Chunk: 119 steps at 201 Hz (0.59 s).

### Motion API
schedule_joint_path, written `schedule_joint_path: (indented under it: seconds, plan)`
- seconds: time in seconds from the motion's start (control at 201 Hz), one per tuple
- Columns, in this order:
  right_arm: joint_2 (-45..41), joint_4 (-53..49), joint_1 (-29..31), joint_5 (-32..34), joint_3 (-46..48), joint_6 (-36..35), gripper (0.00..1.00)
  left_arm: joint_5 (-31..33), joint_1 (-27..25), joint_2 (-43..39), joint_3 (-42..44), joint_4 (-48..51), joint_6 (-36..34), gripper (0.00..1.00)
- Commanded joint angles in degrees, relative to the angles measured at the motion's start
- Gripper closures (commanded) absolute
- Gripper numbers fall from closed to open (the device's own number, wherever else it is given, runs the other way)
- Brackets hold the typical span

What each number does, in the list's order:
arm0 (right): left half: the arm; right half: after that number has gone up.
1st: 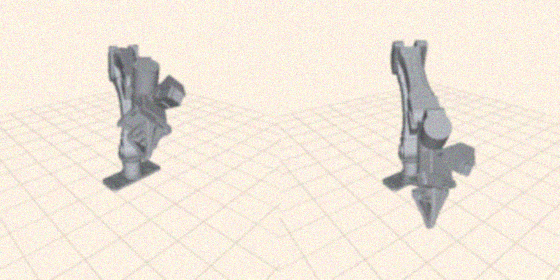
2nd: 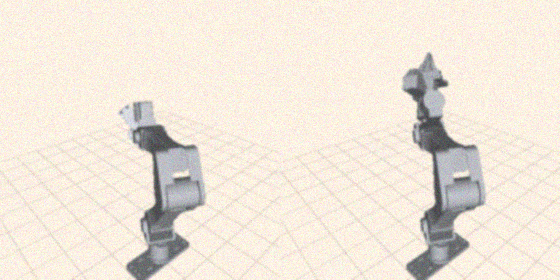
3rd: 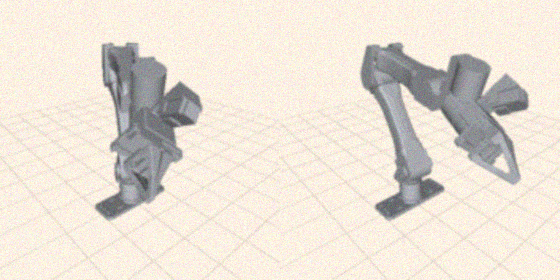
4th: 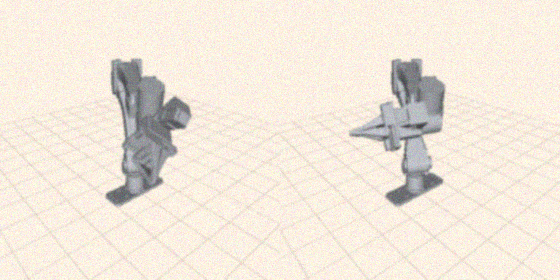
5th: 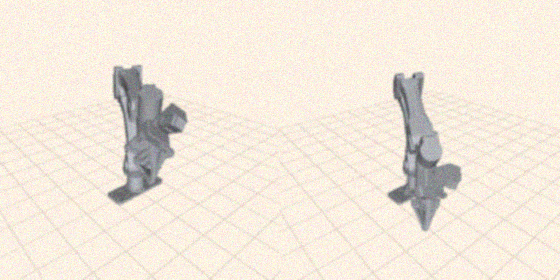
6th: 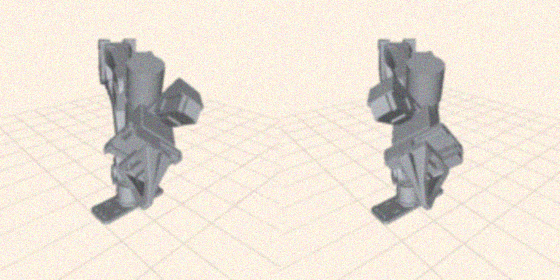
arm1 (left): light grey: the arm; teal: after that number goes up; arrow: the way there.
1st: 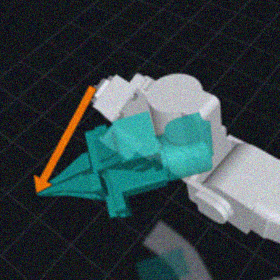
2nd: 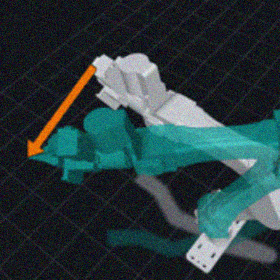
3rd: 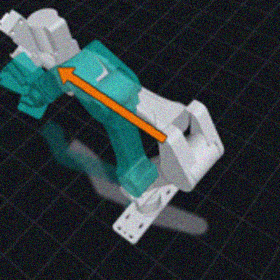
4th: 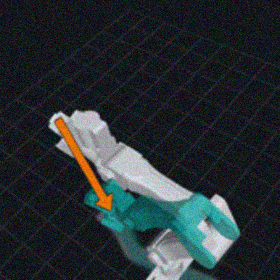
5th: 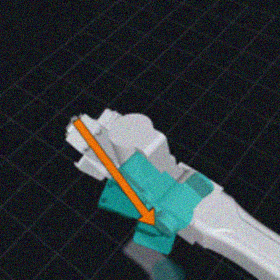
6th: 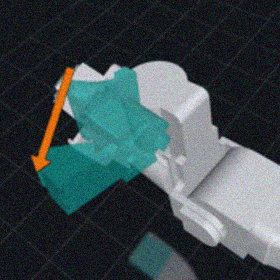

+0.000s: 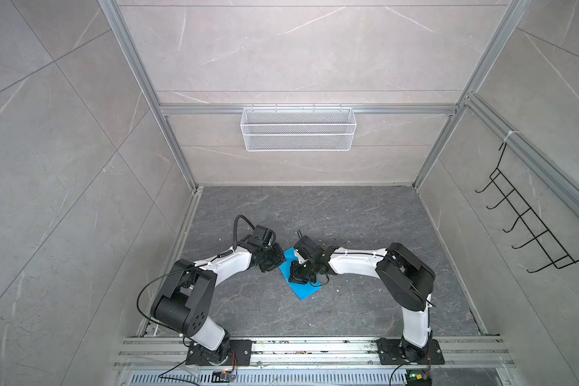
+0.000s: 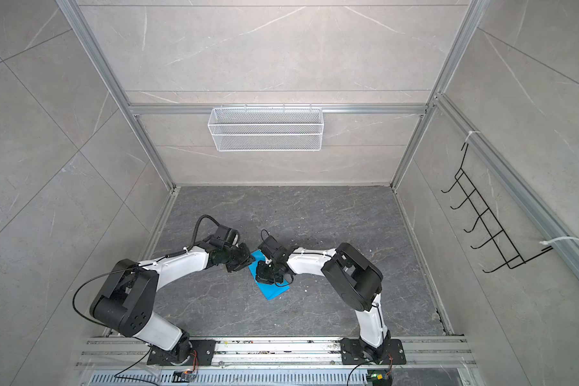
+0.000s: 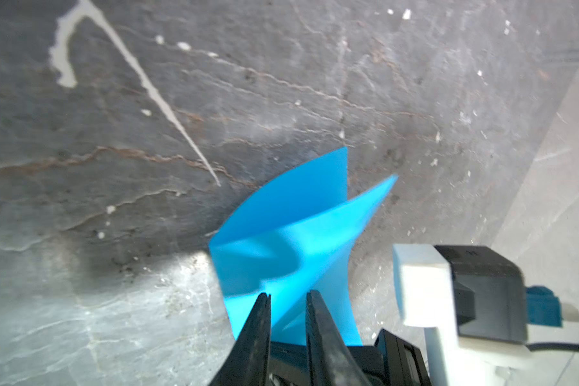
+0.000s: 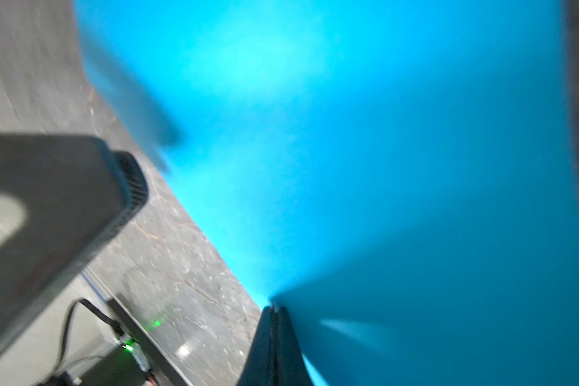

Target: Fold a paper plane with a square sheet of paper (pick it up from the middle)

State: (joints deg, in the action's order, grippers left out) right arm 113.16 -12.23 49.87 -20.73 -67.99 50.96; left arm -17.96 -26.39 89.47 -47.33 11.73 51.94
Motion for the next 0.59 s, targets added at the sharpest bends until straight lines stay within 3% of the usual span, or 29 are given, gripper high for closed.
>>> schedule_joint_path:
  seconds: [0.0,0.139,0.204,0.588]
  plan:
    - [1.4,-8.2,-0.7,1.6,-1.6,-10.3,0.94,-3.4,-0.2,-1.8,0.0,1.2,-2.9,0.76]
    - [0.8,-9.8,-2.4,-0.6,-2.6,-20.1,0.94,-5.8,-1.0,-2.6,0.8,-1.1,-4.0,0.76]
    - [0.7,-9.8,-2.6,-2.0,-3.5,-21.2,0.94,-6.2,-1.9,-2.2,0.5,-1.8,-4.2,0.76]
    - [-1.9,-5.0,-2.5,-3.5,-0.6,-10.3,0.94,-4.4,-4.5,1.4,1.5,-1.8,-3.4,0.85]
